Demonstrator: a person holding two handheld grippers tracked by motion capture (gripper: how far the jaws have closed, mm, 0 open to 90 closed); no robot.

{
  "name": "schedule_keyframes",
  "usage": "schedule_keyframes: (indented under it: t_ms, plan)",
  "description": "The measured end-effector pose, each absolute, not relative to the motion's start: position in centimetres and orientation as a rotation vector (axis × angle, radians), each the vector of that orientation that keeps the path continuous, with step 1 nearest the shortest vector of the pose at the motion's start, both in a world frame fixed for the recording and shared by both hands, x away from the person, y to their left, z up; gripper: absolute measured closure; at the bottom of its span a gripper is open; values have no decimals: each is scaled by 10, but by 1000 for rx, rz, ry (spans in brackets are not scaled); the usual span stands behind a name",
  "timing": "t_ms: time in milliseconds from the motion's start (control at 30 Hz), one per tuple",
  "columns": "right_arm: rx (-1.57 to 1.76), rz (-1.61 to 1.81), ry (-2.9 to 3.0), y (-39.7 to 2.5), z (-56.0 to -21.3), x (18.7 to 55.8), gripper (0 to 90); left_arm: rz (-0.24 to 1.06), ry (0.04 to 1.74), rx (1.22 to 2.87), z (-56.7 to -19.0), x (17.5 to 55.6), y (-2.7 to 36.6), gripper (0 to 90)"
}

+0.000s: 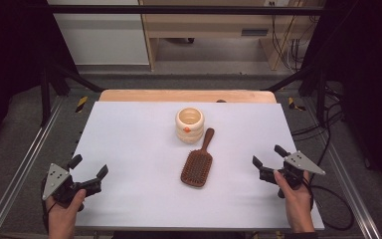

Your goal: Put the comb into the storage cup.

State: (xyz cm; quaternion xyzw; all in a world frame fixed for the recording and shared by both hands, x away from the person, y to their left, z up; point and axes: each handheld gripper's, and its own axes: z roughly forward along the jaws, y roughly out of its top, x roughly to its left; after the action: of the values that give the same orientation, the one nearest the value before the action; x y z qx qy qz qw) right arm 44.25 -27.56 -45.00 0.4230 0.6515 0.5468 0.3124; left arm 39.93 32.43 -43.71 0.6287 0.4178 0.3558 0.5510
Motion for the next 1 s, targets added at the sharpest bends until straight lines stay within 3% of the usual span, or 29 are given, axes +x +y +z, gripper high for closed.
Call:
schedule_keyframes:
  t_ms: [433,600,633,867,1000]
  plan:
    - [1140,1422,1743,-270,-451,444,96,840,995,1471,-437,402,326,27]
    - [1144,1407,1770,-265,-450,443,178,837,998,1469,-437,402,326,29]
    - [1126,1406,1795,-262,-451,443,256,838,998,1469,-437,402,326,29]
    - [1092,1394,1848,-253,-452,442,377,837,996,1465,-437,402,326,27]
    - [1079,1371,1902,-245,-454,442,510,836,995,1466,-437,402,326,25]
